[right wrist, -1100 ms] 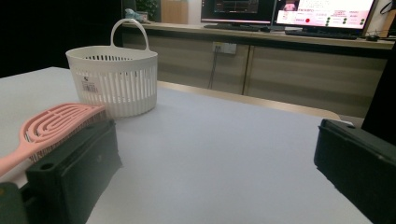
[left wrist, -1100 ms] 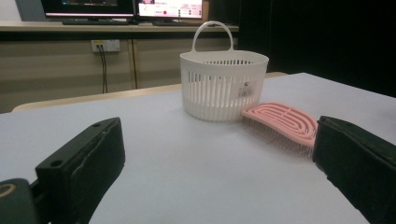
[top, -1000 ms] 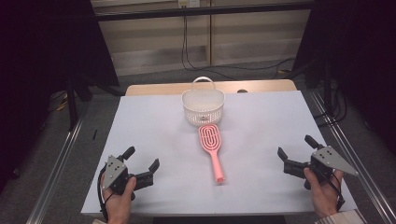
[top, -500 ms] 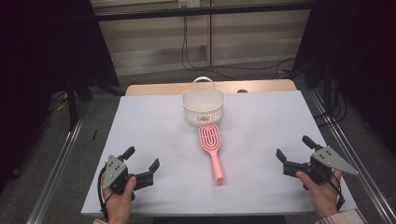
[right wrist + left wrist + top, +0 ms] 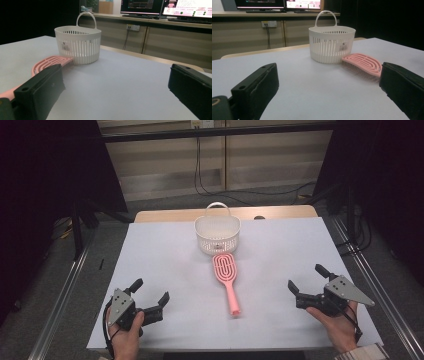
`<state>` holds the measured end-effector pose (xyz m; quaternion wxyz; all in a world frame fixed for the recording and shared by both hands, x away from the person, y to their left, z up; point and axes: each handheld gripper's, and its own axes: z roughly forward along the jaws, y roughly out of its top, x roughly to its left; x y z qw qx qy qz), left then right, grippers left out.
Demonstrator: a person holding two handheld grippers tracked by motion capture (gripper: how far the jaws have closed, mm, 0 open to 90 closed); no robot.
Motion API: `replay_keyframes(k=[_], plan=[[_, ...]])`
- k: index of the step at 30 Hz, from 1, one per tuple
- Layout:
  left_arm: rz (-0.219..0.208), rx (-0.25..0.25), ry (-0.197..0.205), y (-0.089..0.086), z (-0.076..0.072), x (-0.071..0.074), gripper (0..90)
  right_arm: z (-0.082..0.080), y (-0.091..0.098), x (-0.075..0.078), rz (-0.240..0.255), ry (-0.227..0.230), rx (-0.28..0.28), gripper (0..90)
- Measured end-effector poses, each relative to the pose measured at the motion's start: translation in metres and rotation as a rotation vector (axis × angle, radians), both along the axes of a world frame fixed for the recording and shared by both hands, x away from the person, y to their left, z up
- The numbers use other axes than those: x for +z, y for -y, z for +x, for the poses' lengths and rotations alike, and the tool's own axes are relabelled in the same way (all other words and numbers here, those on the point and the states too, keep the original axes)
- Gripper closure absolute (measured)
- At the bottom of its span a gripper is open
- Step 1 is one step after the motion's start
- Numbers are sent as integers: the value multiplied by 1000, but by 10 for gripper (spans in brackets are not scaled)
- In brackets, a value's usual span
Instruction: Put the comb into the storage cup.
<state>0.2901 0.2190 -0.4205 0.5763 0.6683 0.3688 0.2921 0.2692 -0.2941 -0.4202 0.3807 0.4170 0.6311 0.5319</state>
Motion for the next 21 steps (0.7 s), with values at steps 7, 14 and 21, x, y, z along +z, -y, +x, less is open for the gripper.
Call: replay_keyframes(k=[7,14,21], plan=[[0,4,2,0,0,0,25,5,-8,2,14,-1,36,0],[3,4,2,0,0,0,25,10,-20,3,16,0,69,1],[4,5,1,0,0,0,25,17,-31,3,10,9,95,7]])
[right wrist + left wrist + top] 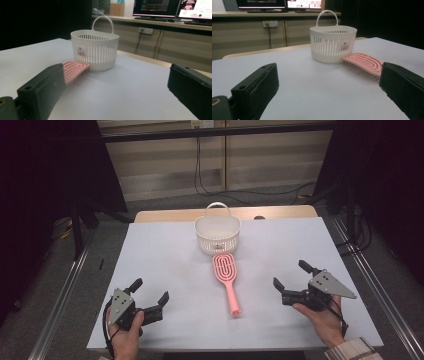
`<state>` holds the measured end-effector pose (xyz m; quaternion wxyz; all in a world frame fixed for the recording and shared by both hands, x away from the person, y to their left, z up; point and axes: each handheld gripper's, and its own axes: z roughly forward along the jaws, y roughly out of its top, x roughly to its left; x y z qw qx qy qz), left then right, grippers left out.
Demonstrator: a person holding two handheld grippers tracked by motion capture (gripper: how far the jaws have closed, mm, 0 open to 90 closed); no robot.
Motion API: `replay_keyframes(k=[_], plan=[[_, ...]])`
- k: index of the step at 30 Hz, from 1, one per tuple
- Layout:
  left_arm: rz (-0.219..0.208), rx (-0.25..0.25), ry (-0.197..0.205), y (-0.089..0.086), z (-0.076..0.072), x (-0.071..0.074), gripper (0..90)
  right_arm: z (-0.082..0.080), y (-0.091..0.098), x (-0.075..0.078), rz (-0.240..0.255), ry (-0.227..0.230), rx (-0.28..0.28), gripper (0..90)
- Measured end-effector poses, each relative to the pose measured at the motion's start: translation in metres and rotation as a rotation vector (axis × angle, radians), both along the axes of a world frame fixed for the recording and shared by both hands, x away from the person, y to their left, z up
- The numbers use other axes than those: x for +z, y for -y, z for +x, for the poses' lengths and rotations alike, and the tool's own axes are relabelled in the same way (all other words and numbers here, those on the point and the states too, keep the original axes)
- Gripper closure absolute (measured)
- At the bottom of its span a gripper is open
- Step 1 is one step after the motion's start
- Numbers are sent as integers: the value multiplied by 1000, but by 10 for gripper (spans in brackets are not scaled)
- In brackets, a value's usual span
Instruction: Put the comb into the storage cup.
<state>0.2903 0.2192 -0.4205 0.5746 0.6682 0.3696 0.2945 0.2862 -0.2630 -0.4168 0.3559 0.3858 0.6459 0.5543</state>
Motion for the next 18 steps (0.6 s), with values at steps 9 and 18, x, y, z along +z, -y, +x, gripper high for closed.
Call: replay_keyframes(k=[9,18], plan=[[1,-1,1,0,0,0,25,9,-19,5,5,8,45,6],[0,-2,-2,0,0,0,25,18,-33,9,17,1,78,0]])
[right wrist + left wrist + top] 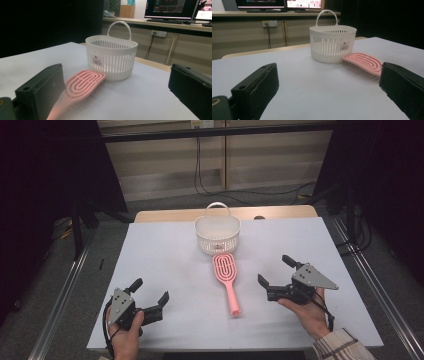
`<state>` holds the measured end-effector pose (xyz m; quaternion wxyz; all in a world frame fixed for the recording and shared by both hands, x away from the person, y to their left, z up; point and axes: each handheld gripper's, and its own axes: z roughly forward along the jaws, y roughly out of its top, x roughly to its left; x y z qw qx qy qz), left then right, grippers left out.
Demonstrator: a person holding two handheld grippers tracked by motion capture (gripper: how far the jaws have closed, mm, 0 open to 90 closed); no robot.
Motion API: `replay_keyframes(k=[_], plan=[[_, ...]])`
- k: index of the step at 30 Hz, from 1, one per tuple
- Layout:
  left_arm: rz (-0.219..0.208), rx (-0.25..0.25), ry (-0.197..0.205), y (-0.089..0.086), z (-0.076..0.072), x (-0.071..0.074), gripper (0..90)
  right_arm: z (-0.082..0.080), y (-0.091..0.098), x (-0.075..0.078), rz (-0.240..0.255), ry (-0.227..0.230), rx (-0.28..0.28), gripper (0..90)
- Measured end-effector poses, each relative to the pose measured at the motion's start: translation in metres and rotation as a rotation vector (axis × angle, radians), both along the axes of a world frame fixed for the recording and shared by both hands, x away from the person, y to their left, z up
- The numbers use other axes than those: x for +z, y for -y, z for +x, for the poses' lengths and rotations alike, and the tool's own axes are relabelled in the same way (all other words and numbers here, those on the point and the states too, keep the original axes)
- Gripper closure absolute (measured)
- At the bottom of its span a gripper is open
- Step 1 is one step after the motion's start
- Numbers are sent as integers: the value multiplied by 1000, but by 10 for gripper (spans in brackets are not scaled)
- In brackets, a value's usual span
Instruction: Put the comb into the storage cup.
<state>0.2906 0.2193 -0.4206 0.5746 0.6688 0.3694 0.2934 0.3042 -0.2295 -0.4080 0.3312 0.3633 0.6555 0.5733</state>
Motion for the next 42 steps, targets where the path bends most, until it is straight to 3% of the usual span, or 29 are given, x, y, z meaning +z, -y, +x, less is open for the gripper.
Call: replay_keyframes(k=[12,18,31,40,42], plan=[[-3,2,2,0,0,0,25,19,-20,14,2,14,27,8],[6,4,0,0,0,0,25,24,-23,13,25,15,22,9],[-4,2,2,0,0,0,25,37,-39,18,13,30,47,63],[1,-4,2,0,0,0,25,38,-40,17,5,33,68,237],[-1,-2,0,0,0,0,25,38,-39,17,9,34,85,357]])
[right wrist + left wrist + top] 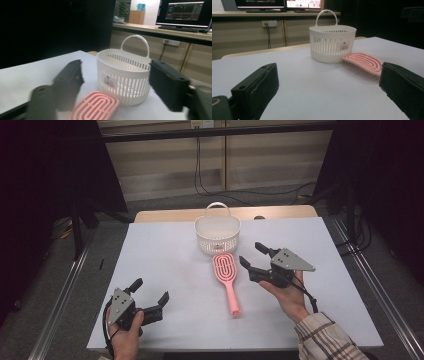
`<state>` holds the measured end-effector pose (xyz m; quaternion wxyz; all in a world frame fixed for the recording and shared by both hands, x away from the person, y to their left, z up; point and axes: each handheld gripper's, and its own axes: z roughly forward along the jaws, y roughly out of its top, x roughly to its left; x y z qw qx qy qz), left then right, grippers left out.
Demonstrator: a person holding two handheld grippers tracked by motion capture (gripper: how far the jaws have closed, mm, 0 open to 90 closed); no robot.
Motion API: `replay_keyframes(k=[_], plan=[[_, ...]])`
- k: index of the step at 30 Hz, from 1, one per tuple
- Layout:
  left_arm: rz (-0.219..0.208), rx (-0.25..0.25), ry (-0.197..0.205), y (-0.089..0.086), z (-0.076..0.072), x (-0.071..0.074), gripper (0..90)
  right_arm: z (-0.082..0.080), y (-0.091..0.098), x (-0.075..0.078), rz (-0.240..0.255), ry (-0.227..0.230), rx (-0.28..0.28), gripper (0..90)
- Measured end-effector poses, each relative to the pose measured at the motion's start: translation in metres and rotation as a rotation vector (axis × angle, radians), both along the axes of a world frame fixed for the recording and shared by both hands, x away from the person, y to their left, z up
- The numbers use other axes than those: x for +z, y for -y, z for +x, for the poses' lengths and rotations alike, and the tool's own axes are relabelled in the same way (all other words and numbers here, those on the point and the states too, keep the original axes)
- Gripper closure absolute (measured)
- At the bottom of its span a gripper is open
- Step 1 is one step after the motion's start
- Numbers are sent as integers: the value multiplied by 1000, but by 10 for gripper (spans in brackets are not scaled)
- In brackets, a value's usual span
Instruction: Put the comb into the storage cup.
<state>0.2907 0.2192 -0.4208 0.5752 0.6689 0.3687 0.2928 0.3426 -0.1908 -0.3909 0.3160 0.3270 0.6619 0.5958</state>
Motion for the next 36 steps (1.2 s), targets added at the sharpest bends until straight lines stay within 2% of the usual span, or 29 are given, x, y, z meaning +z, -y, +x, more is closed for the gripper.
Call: replay_keyframes(k=[3,10,12,13,16,22,23,26,30,32,34,36], plan=[[0,-1,2,0,0,0,25,0,1,0,12,-1,17,477],[1,-1,0,0,0,0,25,5,5,-2,36,-35,57,728],[1,-2,0,0,0,0,25,5,5,-2,35,-43,66,760],[1,-1,-1,0,0,0,25,6,6,-1,37,-46,80,817],[1,-1,1,0,0,0,25,5,6,-1,36,-63,89,888],[-2,-1,1,0,0,0,25,5,5,-2,24,-110,136,900],[2,-1,2,-1,0,0,25,5,3,-1,8,-138,157,900],[2,-2,0,-1,0,0,25,4,1,0,-7,-157,172,900],[-1,-1,2,0,0,0,25,4,-2,3,-32,-232,220,900],[-1,-1,2,-1,0,0,25,4,-2,4,-40,-249,227,900],[2,-1,1,-1,0,0,25,5,-2,6,-56,-309,242,900],[1,-2,0,-1,0,0,25,5,-3,6,-65,-336,245,900]])
